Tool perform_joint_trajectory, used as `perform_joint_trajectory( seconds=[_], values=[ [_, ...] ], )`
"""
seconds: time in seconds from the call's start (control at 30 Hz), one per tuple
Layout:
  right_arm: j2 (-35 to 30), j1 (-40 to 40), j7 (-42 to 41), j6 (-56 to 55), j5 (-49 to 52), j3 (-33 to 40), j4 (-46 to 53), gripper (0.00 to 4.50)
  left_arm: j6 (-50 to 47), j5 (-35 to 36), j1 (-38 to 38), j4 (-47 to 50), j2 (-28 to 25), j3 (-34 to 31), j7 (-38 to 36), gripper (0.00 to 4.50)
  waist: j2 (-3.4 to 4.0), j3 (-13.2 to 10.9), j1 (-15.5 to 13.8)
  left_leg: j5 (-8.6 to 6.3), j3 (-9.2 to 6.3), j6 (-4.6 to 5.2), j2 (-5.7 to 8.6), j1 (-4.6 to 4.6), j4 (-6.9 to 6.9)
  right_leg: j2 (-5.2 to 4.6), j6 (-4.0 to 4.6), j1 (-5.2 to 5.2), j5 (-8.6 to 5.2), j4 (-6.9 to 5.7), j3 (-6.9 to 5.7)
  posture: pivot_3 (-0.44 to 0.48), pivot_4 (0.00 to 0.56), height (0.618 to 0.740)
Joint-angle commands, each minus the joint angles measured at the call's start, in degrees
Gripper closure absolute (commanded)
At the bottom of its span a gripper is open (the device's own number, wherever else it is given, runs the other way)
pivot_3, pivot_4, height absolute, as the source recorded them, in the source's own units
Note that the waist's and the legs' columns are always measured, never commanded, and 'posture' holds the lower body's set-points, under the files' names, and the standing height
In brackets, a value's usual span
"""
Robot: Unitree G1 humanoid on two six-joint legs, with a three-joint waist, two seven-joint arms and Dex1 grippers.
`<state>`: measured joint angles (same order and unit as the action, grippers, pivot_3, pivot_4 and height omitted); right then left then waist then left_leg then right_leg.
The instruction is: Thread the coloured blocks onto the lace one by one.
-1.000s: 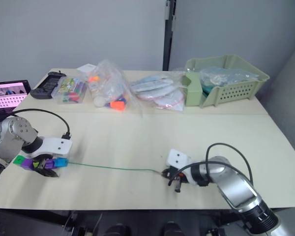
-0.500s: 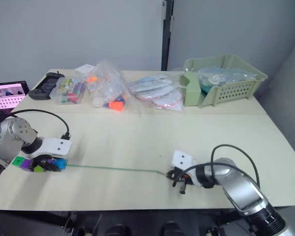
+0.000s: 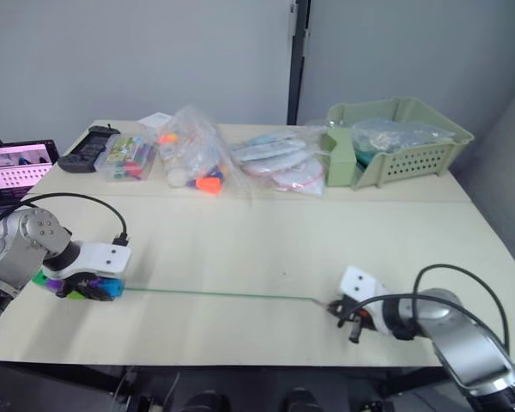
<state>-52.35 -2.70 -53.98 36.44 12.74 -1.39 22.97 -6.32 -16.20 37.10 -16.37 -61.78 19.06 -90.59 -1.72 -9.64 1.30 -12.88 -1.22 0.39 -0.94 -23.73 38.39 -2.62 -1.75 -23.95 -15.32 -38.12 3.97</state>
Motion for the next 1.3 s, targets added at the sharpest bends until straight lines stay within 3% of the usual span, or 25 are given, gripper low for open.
perform_joint_trajectory(
  seconds=[0.03, 0.9, 1.3],
  values=[
    [-0.94, 1.31, 0.63, -0.30, 0.47, 2.92, 0.01, 4.50, -0.06, 0.50, -1.04, 0.71, 0.73, 0.39, -0.21, 3.11, 0.00, 0.00, -0.09, 0.00, 0.00, 0.00, 0.00, 0.00, 0.00, 0.01, 0.00, 0.00, 0.00, 0.00, 0.00, 0.000, 0.150, 0.740],
    [-3.09, 1.42, 2.03, -0.62, -0.31, 5.28, -2.24, 4.50, 0.34, 1.17, -0.55, 2.81, 2.38, -0.28, 0.84, 3.11, 0.17, 0.09, -0.66, 0.00, -0.04, 0.00, 0.02, 0.10, 0.33, 0.00, -0.08, 0.35, 0.02, 0.02, -0.04, 0.000, 0.150, 0.740],
    [3.05, -3.87, 2.83, 0.75, -2.40, -7.51, 0.15, 4.50, 0.67, 0.60, -2.17, 1.74, 2.04, 0.08, 1.91, 3.11, 0.18, 0.11, -0.34, -0.02, -0.03, 0.02, -0.04, 0.61, 0.27, 0.06, -0.18, 0.79, -0.04, 0.06, -0.03, 0.000, 0.150, 0.740]
  ],
)
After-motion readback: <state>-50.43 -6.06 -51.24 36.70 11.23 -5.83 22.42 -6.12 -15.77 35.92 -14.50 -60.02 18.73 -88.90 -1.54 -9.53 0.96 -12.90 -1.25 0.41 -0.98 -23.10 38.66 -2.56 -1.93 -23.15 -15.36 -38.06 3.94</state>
